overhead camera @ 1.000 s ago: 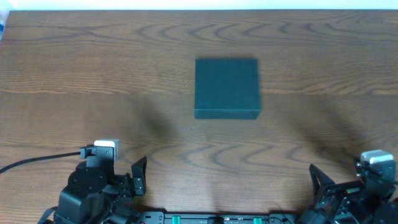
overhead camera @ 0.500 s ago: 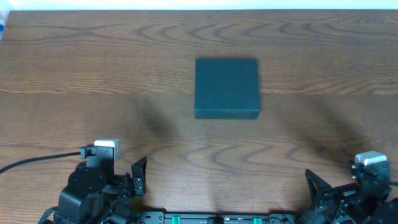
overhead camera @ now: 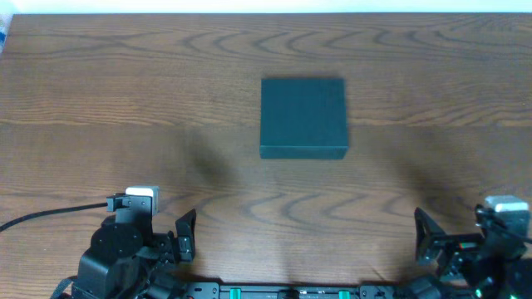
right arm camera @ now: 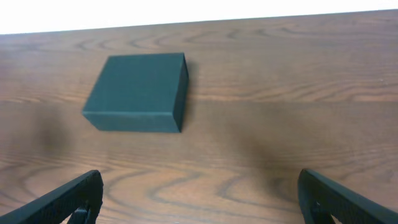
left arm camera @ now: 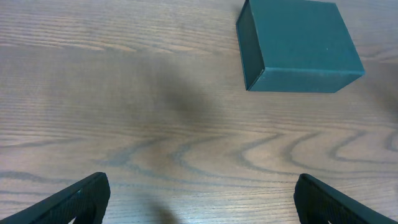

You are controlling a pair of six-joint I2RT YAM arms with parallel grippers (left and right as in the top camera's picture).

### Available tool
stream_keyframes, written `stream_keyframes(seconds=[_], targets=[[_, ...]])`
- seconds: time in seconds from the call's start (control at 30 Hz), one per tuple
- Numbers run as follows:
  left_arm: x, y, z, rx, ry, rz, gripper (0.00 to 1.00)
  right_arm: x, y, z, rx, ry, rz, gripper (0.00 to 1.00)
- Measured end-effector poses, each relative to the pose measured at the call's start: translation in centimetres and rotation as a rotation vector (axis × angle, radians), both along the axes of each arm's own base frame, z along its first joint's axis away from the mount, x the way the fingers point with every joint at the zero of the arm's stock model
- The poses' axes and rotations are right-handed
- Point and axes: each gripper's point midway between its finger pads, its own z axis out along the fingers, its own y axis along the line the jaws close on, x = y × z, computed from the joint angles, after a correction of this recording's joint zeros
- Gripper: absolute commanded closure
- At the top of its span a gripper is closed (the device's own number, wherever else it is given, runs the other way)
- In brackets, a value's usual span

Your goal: Pack container

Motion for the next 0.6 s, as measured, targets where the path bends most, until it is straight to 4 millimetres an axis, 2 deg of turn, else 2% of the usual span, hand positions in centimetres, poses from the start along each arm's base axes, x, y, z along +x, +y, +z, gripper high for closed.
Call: stream_keyframes(seconds=[0.17, 0.33, 0.43, 0.6], targets=[[0.0, 0.0, 0.0, 0.0, 0.0, 0.0, 0.04, 0.2, -0.9, -3.0, -0.063, 0.046, -0.04, 0.01], [0.0, 0.0, 0.0, 0.0, 0.0, 0.0, 0.04, 0.9, -1.0, -4.9, -0.077, 0.008, -0.045, 0.01], [0.0, 0.0, 0.0, 0.0, -0.001, 0.001, 0.04, 1.5, -0.9, -7.1, -0.084, 0.019, -0.034, 0.01], [0.0, 0.0, 0.0, 0.0, -0.001, 0.0, 0.04, 2.6, -1.0, -12.4, -0.081, 0.102, -0.034, 0.01]])
